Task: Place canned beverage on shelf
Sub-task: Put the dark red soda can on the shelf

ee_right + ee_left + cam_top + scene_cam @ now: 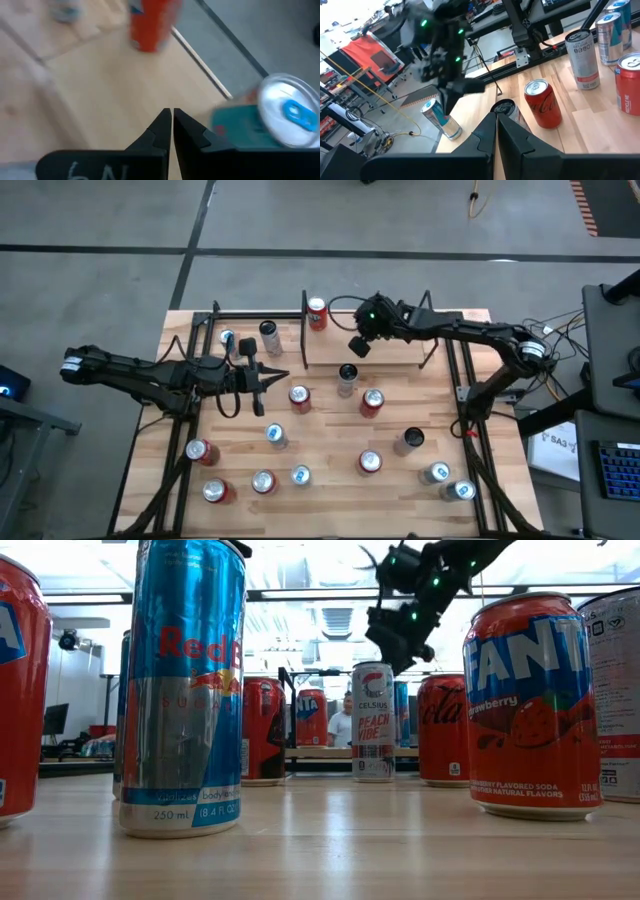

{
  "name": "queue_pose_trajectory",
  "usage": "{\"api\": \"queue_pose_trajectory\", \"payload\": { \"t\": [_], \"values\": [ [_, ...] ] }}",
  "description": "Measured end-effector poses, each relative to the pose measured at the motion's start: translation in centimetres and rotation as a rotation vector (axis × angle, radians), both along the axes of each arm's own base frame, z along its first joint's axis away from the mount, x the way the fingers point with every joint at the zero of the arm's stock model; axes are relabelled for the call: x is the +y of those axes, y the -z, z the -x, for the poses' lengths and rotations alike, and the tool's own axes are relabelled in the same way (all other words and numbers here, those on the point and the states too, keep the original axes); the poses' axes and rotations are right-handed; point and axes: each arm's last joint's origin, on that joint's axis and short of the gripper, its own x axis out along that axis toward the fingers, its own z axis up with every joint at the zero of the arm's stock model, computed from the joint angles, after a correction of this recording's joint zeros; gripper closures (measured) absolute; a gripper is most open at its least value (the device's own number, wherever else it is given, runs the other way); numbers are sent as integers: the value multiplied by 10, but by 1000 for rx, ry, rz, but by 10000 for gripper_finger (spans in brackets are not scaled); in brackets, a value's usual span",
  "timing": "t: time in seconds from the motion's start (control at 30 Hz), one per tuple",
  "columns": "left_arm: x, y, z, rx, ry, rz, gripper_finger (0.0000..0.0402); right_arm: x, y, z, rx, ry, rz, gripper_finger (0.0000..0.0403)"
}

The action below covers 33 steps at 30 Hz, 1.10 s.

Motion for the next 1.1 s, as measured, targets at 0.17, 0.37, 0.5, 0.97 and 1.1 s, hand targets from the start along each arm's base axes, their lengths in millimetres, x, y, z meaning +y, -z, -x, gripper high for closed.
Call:
{"api": "queue_pose_trajectory", "payload": {
  "t": [0.17, 0.37, 0.5, 0.97, 1.1],
  "values": [
    [0, 1, 0, 3, -6, 28, 402, 41, 0, 8, -159, -58, 45, 394],
    [0, 2, 1, 14, -9, 39, 402, 81, -6, 33, -410, -62, 95, 394],
    [0, 2, 0, 12, -8, 39, 402, 102, -8, 42, -510, -128, 94, 394],
    [0, 2, 0, 11, -8, 40, 402, 171, -8, 34, -572, -259, 81, 394],
    [0, 2, 0, 12, -7, 40, 402, 184, -14, 35, -608, -279, 42, 394]
  ]
}}
